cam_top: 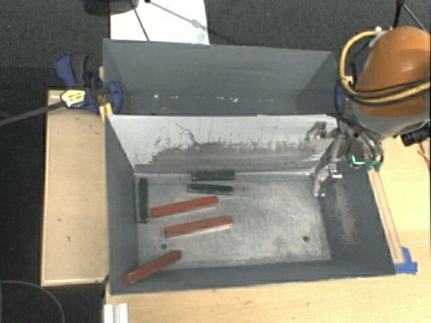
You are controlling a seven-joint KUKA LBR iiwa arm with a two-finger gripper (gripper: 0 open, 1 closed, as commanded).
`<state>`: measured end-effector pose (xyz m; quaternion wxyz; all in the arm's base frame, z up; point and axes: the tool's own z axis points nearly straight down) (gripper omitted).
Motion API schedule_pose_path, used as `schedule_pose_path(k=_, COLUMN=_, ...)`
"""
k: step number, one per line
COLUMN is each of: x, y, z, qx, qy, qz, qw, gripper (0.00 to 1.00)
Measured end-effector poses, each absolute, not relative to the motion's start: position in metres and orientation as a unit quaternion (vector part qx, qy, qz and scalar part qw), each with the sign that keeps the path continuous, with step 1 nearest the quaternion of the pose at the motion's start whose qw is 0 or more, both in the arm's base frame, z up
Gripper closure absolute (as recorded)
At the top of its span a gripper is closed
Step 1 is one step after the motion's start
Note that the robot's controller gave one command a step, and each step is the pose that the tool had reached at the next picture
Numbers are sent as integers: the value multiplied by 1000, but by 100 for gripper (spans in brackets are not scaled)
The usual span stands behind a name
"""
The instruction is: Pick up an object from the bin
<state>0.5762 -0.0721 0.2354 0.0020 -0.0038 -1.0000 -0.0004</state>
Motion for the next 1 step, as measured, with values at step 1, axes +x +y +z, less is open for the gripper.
schedule_pose_path(k=1, x=578, y=-72, z=240, qx=-3, qy=-1000, qz=0, qw=-2, gripper=0)
